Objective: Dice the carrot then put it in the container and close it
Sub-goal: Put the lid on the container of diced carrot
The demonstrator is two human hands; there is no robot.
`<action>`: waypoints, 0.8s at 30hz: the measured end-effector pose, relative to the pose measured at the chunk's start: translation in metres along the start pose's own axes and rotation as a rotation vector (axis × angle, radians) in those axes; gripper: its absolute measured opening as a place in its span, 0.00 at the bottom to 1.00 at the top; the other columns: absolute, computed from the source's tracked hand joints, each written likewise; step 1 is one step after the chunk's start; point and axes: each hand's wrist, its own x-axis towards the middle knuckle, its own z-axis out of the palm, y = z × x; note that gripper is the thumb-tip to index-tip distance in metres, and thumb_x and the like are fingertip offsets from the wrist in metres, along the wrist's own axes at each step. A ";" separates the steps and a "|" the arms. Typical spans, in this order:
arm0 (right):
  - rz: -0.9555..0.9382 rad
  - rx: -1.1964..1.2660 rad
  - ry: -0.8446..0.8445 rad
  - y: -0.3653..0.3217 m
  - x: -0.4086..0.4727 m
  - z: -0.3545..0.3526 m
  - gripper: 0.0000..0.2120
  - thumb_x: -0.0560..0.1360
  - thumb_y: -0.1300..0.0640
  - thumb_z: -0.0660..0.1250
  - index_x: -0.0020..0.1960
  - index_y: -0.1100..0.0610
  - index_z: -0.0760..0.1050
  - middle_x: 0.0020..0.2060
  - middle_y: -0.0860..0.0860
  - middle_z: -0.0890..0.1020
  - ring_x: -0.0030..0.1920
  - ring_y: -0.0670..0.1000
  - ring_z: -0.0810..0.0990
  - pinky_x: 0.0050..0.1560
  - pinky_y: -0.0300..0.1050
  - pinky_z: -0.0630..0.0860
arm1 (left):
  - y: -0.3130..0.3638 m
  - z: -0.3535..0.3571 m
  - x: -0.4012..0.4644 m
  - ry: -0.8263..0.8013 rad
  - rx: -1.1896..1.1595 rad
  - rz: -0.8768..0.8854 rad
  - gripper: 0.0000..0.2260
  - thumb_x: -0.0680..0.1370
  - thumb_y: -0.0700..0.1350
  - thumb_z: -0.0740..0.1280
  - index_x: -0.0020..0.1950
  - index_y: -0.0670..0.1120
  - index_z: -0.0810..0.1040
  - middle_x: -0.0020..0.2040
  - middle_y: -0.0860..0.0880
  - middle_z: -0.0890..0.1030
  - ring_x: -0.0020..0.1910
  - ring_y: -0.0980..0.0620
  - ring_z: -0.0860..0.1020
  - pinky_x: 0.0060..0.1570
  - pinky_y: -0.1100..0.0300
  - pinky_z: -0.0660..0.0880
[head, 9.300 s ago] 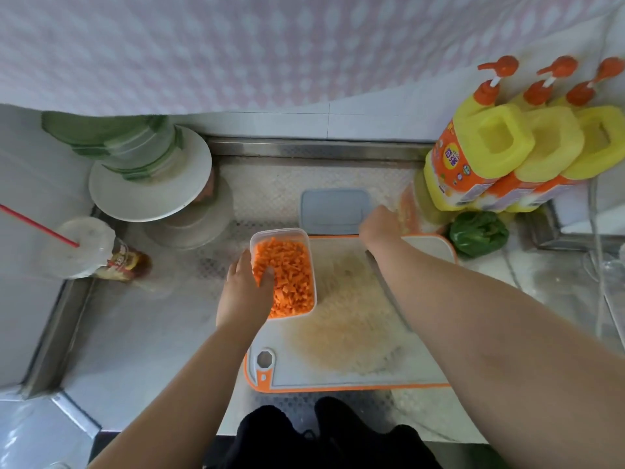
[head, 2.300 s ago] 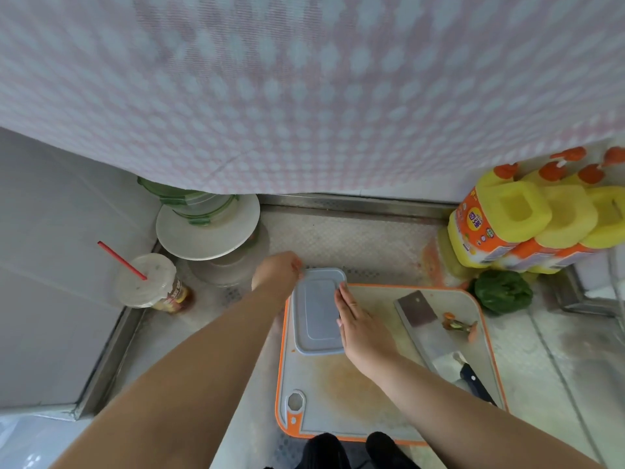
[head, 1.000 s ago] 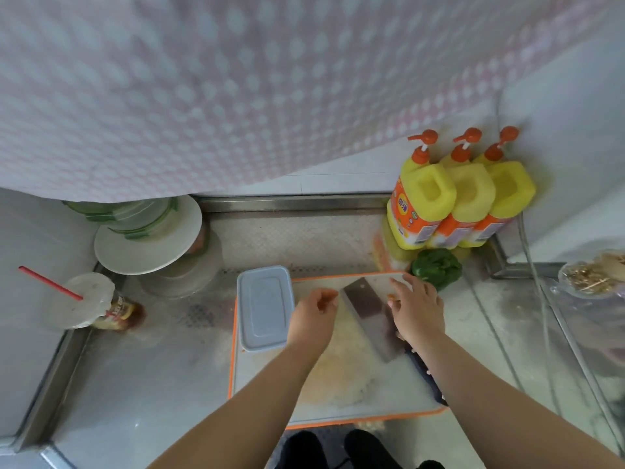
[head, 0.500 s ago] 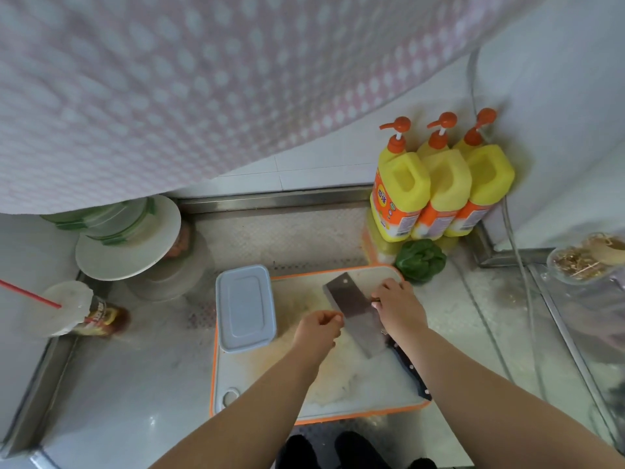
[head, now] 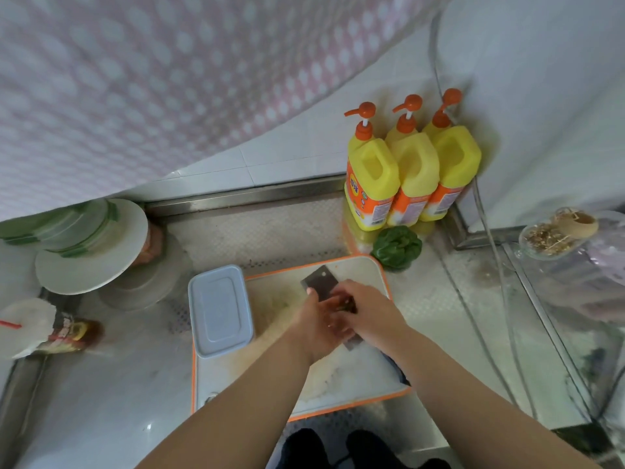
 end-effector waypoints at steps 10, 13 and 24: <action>0.134 -0.118 0.192 0.035 0.029 -0.002 0.14 0.77 0.57 0.65 0.62 0.52 0.77 0.58 0.51 0.78 0.54 0.52 0.77 0.56 0.43 0.71 | 0.006 -0.022 -0.006 -0.022 -0.112 -0.063 0.14 0.83 0.48 0.59 0.43 0.43 0.77 0.32 0.50 0.80 0.27 0.54 0.80 0.30 0.62 0.78; 0.127 -0.381 0.103 0.050 0.038 0.002 0.13 0.78 0.58 0.62 0.61 0.50 0.77 0.59 0.51 0.73 0.59 0.56 0.71 0.54 0.45 0.70 | 0.010 -0.026 -0.009 -0.003 -0.188 -0.064 0.17 0.82 0.47 0.60 0.37 0.42 0.77 0.32 0.49 0.78 0.29 0.53 0.77 0.30 0.60 0.79; 0.111 -0.522 0.004 0.044 0.049 0.006 0.08 0.79 0.57 0.62 0.57 0.57 0.72 0.57 0.54 0.72 0.61 0.55 0.69 0.54 0.49 0.70 | 0.012 -0.033 -0.016 0.053 -0.125 -0.019 0.14 0.83 0.44 0.58 0.42 0.41 0.76 0.38 0.45 0.79 0.28 0.52 0.79 0.50 0.54 0.75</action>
